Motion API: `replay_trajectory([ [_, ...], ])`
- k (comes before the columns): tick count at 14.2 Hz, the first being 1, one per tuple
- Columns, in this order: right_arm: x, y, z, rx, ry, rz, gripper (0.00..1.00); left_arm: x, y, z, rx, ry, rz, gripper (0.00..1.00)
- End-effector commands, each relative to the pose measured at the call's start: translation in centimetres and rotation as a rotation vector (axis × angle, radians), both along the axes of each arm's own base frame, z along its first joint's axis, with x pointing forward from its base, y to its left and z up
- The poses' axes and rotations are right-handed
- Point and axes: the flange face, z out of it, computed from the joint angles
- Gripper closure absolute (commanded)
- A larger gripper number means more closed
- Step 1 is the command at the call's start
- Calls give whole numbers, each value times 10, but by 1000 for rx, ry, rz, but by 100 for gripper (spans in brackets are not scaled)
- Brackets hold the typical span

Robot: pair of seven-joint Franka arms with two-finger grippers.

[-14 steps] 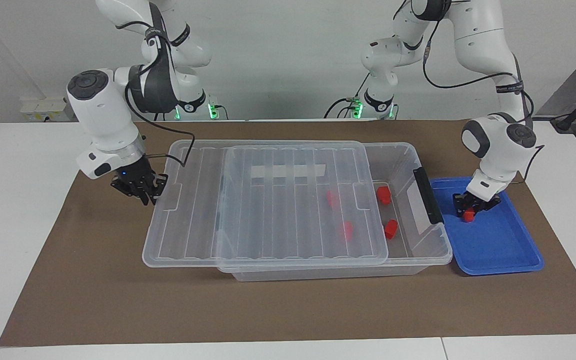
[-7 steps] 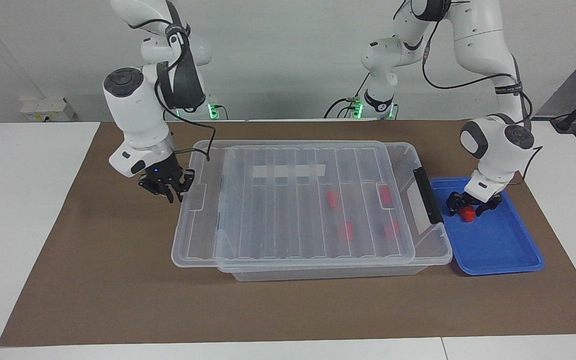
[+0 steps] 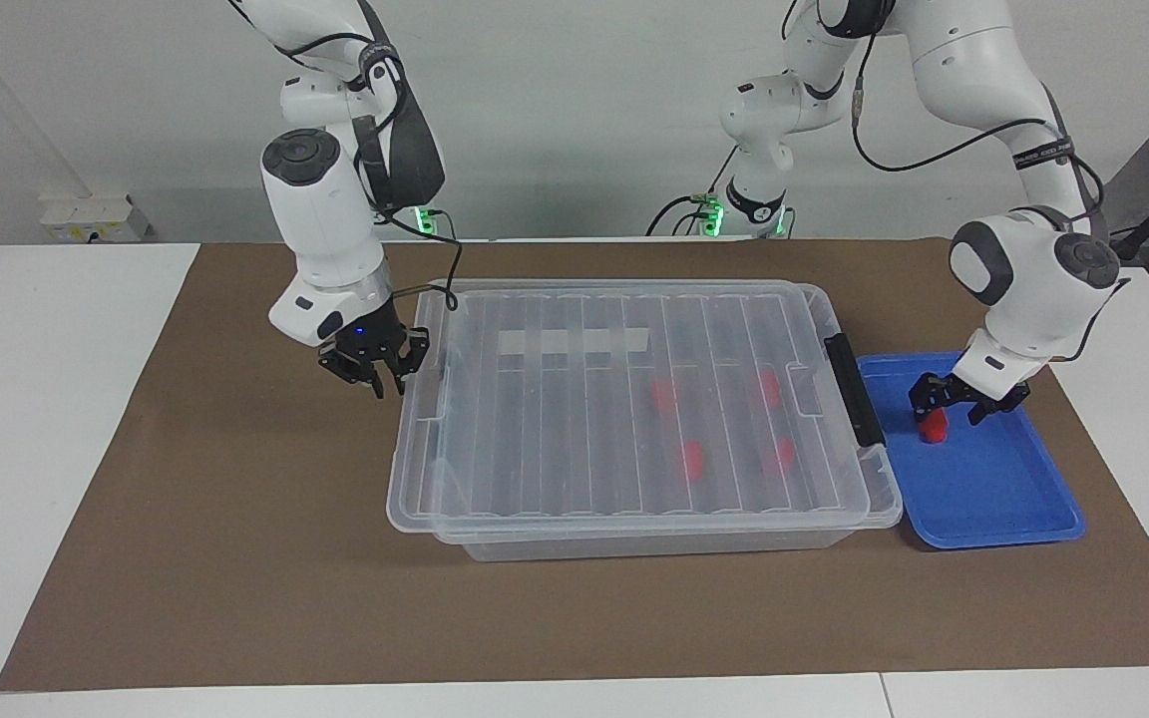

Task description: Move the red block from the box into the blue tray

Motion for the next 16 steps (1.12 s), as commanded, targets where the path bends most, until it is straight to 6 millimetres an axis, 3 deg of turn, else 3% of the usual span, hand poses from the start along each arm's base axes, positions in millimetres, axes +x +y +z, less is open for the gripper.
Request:
replay_trajectory([
  [1,-3,4,2,12,-6,10,71,-8,-18,69,-16,6,-5,0],
  [3,-3,4,2,12,-6,10,71,-12,-31,110,-16,1,1,0],
  [5,-6,16,3,12,-6,29,71,-18,-41,136,-14,-17,7,0],
  [10,-7,18,3,12,-6,33,69,-28,-68,145,-11,-32,-47,0],
  [14,-7,18,3,11,-4,33,67,-48,-73,190,-9,-57,-43,0],
  [16,-7,18,3,12,-6,36,67,-57,-74,202,-9,-58,-43,0],
])
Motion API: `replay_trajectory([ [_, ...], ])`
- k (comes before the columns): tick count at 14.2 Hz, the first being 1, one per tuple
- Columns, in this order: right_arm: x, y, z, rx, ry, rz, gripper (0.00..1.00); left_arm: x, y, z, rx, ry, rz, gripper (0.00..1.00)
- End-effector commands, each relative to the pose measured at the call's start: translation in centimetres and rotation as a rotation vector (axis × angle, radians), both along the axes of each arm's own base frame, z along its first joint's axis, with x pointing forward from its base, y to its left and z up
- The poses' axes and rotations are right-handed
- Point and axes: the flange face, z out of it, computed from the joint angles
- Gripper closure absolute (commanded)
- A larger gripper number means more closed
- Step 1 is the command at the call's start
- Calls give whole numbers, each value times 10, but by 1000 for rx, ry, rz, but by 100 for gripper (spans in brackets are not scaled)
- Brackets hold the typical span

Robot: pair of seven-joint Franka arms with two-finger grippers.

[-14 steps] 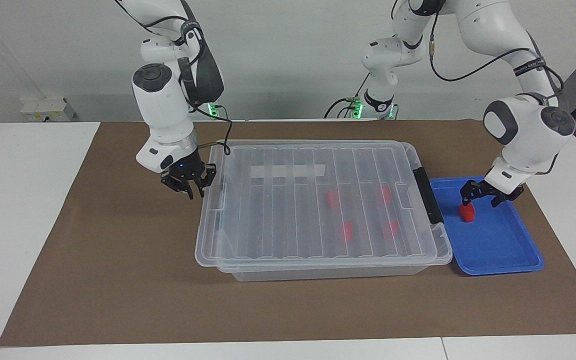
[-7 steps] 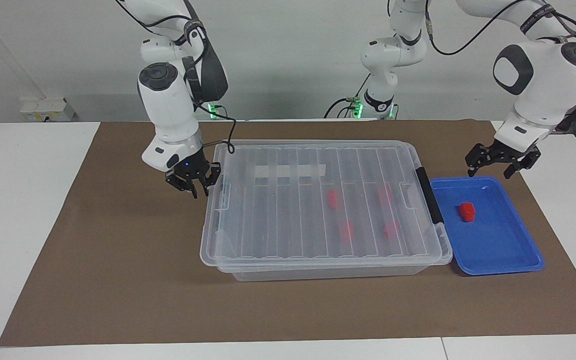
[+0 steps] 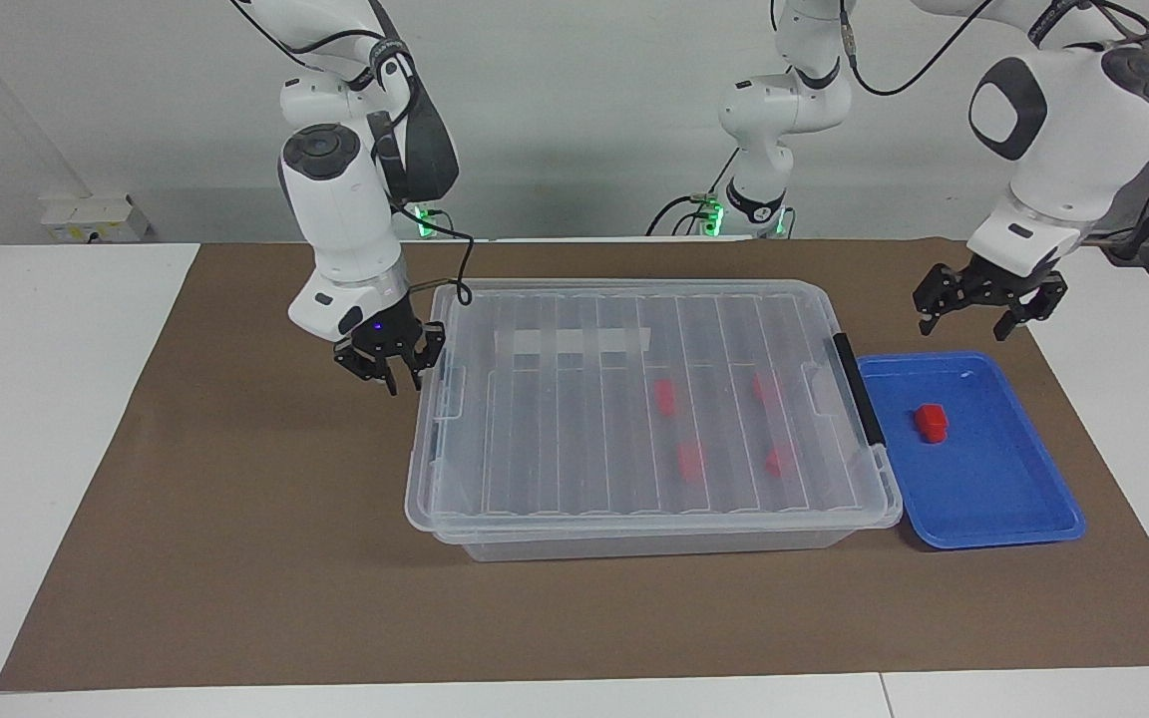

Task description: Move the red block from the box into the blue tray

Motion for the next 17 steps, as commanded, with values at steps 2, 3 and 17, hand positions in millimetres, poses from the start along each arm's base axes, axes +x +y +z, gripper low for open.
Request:
replay_trajectory([
  [2,-3,2,3,12,-6,7,67,-24,-4,26,-13,2,12,0],
  [3,-3,4,3,12,-6,10,67,-31,-5,33,-12,5,10,0],
  [17,-8,-30,35,31,-27,-164,16,-42,-21,23,-12,45,-21,0],
])
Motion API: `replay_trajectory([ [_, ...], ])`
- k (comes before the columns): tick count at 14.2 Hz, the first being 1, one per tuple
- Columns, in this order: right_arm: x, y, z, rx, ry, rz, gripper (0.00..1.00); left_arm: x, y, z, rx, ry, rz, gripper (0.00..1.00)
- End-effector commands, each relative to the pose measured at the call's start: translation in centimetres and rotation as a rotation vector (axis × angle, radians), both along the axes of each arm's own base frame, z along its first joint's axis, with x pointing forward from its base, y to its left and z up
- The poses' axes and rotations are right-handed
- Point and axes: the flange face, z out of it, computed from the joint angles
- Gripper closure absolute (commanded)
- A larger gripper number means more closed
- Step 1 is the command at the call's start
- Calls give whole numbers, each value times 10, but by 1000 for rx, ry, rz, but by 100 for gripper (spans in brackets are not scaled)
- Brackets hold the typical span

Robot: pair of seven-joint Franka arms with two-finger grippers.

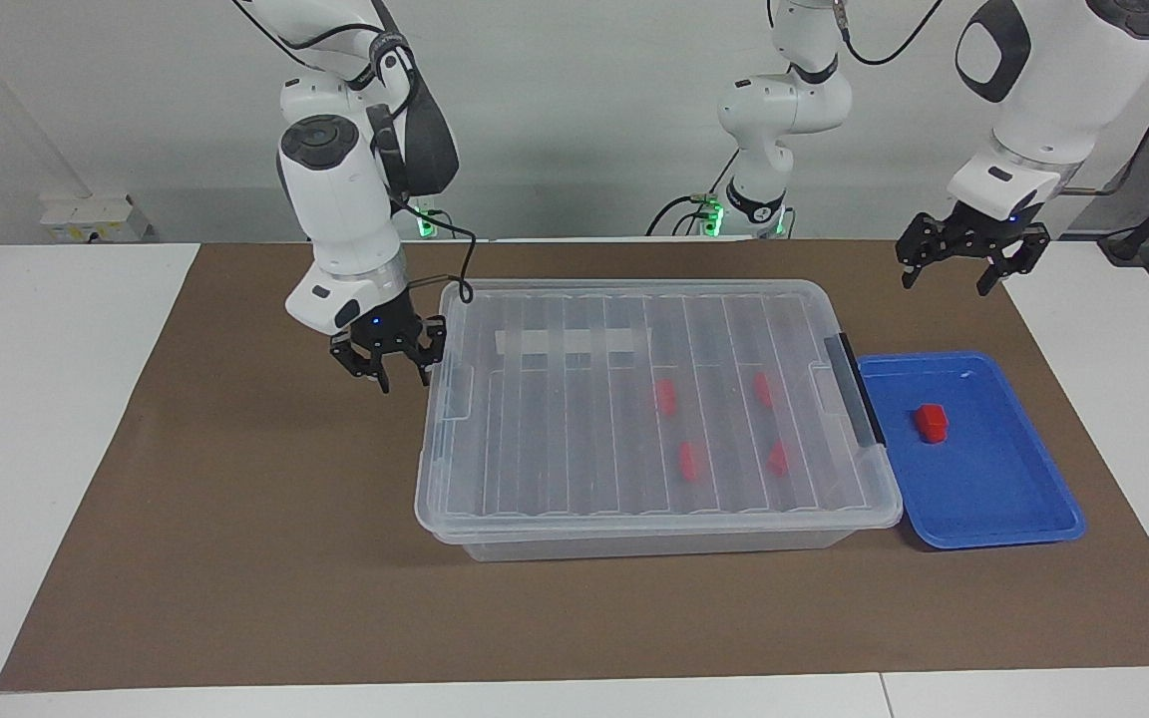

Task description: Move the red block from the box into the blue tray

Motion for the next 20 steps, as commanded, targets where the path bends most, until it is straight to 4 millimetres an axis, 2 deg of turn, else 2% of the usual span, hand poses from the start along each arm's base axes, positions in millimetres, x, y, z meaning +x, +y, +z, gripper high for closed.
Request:
replay_trajectory([
  [1,-8,-34,24,20,-6,-126,3,-8,1,0,-12,9,14,0],
  [4,-14,-78,46,11,9,-205,1,-8,1,1,-12,6,14,0],
  [8,-25,-114,81,2,26,-269,0,-8,1,1,-12,8,14,0],
  [11,-23,-122,119,-5,29,-280,0,-8,1,1,-12,8,14,0],
  [14,-18,-124,140,-8,58,-283,0,-8,0,1,-12,6,11,0],
  [16,-21,-121,147,-24,94,-277,0,-8,0,0,-12,9,13,0],
  [20,-31,-112,135,-53,147,-262,0,-8,1,1,-12,8,14,0],
])
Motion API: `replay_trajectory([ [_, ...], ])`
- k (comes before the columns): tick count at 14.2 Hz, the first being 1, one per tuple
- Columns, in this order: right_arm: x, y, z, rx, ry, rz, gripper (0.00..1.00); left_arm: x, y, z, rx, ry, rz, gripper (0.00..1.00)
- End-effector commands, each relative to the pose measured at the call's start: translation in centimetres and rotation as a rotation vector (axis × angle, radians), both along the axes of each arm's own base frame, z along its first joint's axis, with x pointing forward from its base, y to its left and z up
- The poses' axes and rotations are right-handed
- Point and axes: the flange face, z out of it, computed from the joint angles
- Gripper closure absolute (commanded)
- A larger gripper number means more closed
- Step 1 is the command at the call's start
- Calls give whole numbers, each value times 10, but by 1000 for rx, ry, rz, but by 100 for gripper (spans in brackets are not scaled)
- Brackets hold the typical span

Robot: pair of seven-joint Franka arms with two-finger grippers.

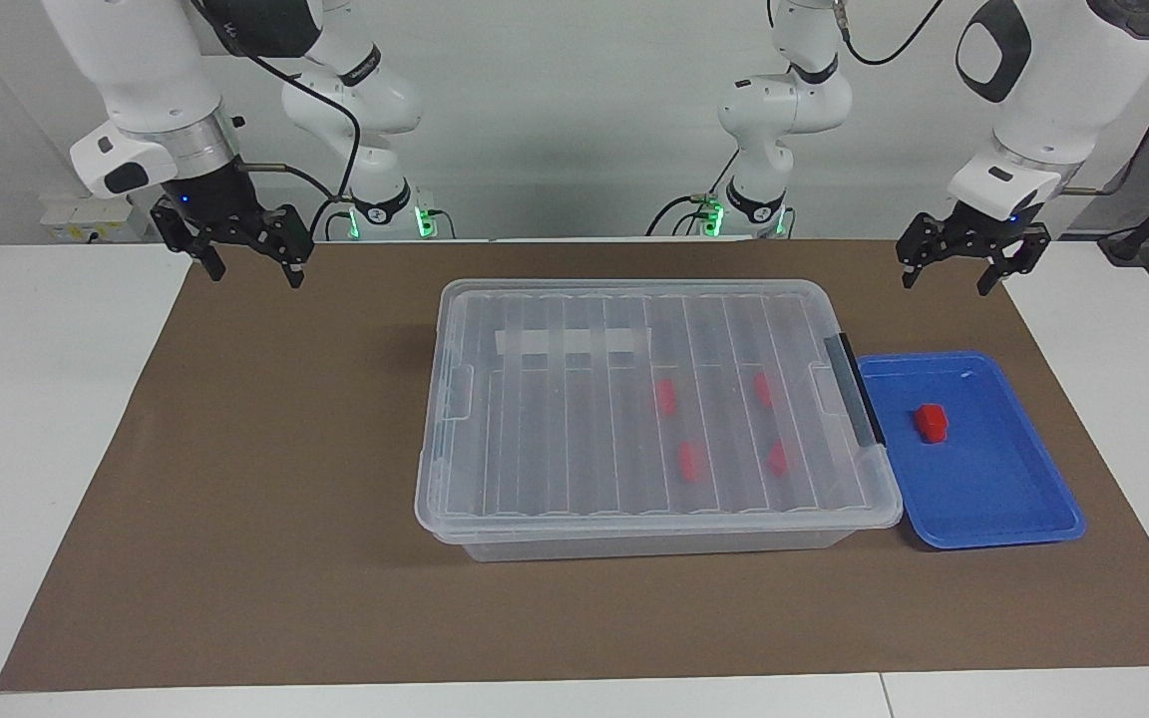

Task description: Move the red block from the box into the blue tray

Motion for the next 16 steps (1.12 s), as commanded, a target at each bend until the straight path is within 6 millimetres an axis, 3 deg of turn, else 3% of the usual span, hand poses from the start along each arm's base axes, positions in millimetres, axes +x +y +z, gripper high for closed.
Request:
replay_trajectory([
  [1,-3,6,-6,-22,38,-4,0,-8,1,1,-12,7,12,0],
  [16,-4,8,-10,-17,32,-1,0,-8,1,1,-12,7,12,0],
])
